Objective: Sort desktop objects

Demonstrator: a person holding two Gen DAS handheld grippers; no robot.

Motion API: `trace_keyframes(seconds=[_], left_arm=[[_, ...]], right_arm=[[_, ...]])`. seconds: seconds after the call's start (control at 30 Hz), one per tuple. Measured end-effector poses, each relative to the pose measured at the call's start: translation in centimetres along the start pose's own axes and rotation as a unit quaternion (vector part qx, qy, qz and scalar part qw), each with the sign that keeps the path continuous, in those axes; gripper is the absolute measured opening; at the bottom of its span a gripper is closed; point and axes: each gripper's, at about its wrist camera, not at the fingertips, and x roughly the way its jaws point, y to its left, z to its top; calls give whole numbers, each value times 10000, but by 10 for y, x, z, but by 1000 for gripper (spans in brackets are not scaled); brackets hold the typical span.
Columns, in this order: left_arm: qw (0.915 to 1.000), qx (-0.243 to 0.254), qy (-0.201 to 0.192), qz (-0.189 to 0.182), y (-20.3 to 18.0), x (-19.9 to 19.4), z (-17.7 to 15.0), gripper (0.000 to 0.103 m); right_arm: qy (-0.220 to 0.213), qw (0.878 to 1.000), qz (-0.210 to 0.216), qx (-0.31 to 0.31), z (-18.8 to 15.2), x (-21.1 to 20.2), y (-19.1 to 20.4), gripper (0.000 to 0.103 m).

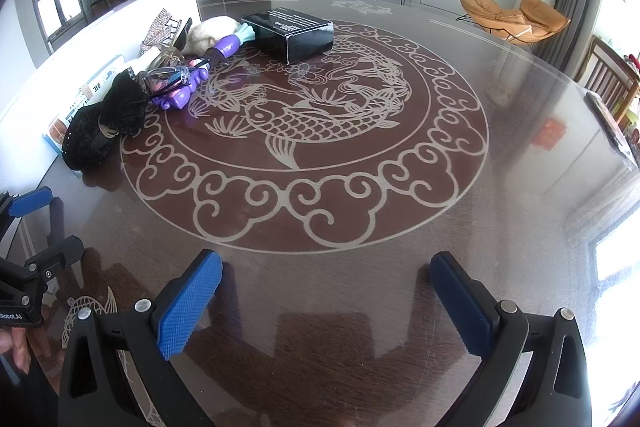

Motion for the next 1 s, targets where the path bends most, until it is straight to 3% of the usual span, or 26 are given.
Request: trace_keyframes(seconds=[0.2,0.3,0.37,0.53,0.7,0.83,1.0], left_arm=[[9999,-53,-85,36,1,-5,-6,103],[9999,-54,-125,38,1,-6,-8,103],[9999,-55,-140,39,0,-5,-7,103],[9998,-59,-165,41,-1,-5,-8,103],[9998,-55,-171,31,-1,-5,-8,103],[9998,-49,-168,29,-1,-5,-8,103],[9999,-45,-158,25,-1,-5,-7,103]], right_arm=[[32,10000,1,-1,3,2,1,103],[292,9996,42,12,16,10,5,103],[390,9984,378,151,36,14,14,103],[-200,9936,1110,-11,108,9,68,103],[85,9943,987,-402,155,51,123,103],[514,9924,678,-886,143,74,134,103],[1033,9853,586,-1232,85,62,99,103]])
